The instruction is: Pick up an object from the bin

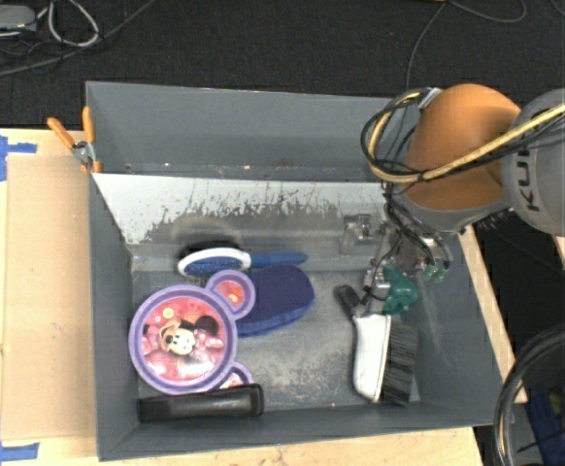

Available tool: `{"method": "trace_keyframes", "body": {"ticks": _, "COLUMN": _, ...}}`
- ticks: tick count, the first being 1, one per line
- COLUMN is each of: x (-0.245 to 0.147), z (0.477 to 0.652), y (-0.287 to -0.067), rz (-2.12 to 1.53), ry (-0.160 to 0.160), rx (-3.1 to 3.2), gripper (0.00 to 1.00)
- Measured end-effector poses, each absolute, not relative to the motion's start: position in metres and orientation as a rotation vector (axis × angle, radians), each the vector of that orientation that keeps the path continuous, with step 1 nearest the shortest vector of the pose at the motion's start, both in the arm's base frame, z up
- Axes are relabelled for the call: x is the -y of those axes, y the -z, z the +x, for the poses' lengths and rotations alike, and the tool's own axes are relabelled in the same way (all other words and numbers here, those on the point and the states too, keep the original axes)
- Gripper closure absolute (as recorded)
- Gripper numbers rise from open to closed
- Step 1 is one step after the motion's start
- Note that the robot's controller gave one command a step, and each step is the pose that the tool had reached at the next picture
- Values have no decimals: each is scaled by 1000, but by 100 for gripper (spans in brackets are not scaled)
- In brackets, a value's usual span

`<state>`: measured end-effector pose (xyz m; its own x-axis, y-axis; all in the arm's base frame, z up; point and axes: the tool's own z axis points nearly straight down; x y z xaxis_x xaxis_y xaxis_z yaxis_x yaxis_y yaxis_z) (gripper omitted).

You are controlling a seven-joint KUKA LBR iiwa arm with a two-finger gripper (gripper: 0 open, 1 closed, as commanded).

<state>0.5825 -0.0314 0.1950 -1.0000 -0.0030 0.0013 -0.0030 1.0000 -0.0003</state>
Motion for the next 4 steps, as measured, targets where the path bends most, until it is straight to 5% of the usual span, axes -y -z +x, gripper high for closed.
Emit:
{"method": "trace_keyframes", "body": {"ticks": 2, "x": 29, "z": 586, "y": -190, "rz": 42, "ry": -2, "rx": 3143, "gripper": 0}}
{"method": "trace_keyframes", "body": {"ticks": 3, "x": 27, "z": 575, "y": -206, "rz": 145, "ry": 1, "rx": 3135, "gripper": 0}}
{"method": "trace_keyframes", "body": {"ticks": 4, "x": 13, "z": 587, "y": -178, "rz": -15, "ry": 0, "rx": 3141, "gripper": 0}}
